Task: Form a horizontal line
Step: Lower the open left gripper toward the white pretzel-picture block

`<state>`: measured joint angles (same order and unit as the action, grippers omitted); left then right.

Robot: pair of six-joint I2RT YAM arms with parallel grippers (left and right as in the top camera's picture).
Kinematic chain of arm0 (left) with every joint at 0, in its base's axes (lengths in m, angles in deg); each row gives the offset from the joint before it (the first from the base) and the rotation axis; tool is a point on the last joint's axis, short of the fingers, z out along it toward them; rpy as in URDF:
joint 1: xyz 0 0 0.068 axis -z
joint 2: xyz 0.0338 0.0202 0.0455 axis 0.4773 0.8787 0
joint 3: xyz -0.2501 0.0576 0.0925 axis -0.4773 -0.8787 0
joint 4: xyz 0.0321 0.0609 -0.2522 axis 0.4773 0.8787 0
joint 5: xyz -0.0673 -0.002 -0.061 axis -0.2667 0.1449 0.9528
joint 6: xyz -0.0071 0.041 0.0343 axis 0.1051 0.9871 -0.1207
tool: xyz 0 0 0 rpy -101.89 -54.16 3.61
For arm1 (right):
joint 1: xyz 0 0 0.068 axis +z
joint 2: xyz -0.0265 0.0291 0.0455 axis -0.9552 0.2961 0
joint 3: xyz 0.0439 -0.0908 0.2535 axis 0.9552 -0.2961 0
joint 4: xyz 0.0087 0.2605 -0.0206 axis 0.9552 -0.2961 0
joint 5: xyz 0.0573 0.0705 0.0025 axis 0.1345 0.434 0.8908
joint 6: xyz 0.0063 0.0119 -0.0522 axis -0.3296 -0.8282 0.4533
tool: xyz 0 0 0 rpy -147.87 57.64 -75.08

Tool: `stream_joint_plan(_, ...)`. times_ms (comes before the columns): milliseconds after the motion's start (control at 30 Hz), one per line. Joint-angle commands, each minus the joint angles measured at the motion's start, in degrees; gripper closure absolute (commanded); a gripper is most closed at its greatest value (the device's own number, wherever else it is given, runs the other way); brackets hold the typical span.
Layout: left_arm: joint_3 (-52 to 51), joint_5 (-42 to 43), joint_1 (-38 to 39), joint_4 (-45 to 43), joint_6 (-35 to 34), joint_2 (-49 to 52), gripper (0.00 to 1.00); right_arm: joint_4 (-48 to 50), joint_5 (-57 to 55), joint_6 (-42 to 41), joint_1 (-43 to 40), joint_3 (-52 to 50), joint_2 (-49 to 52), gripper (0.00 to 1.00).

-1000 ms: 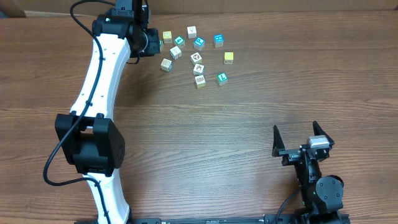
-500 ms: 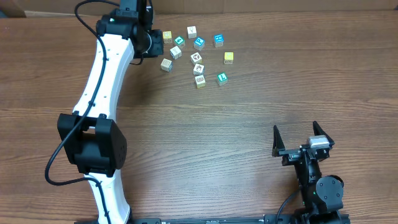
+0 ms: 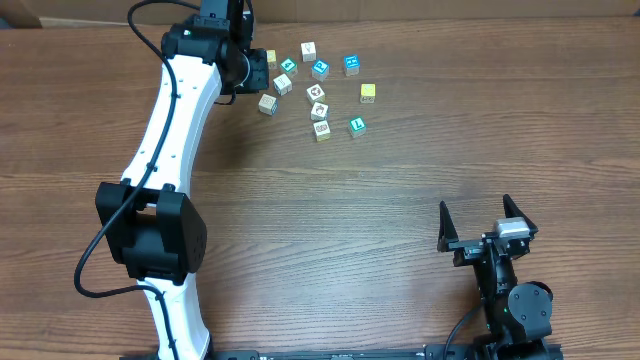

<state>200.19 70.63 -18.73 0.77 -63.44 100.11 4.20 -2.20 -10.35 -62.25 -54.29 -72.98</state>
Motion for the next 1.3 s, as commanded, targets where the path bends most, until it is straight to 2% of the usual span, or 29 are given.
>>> stream_joint_plan(0, -0.33, 0.42, 0.44, 0.39, -0.59, 0.02, 0.88, 0.20, 0.26, 0.26, -0.15, -0.59, -0.63, 0.00)
stream_joint_plan(1267, -0.35, -0.02, 0.48, -0.61, -2.27, 0.04, 0.86, 0.20, 0.26, 0.24, -0.15, -0.59, -0.63, 0.00)
